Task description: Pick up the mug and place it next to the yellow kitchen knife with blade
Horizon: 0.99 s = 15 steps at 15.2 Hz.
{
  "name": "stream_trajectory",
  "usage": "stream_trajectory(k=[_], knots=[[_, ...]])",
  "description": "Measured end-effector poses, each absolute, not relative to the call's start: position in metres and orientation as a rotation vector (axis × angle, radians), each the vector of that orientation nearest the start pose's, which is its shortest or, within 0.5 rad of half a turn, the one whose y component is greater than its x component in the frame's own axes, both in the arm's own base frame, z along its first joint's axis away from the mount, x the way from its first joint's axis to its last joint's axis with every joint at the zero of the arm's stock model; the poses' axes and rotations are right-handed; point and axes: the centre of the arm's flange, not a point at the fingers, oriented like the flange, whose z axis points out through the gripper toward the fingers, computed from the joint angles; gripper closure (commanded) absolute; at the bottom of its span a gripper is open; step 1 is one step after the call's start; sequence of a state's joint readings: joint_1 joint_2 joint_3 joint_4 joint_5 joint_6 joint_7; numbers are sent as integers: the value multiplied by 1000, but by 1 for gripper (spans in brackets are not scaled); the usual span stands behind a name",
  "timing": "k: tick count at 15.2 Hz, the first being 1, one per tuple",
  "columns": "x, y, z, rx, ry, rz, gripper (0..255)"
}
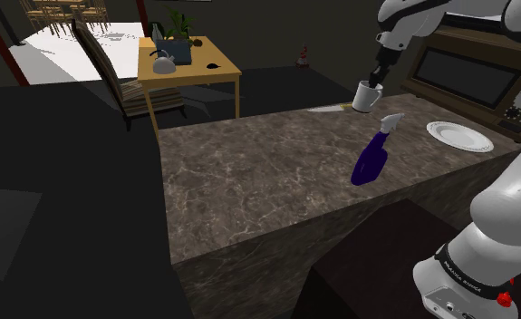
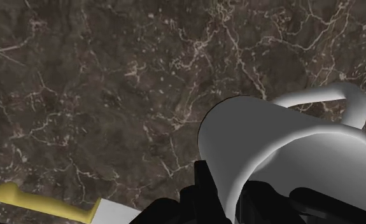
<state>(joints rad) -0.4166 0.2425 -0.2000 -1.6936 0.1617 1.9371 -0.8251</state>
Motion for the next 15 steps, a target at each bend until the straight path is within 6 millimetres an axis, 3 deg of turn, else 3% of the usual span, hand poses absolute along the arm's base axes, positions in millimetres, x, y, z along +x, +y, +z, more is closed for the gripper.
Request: stream_trajectory(k=[15], knots=[[502,-541,431,-3057,-241,-112,255]])
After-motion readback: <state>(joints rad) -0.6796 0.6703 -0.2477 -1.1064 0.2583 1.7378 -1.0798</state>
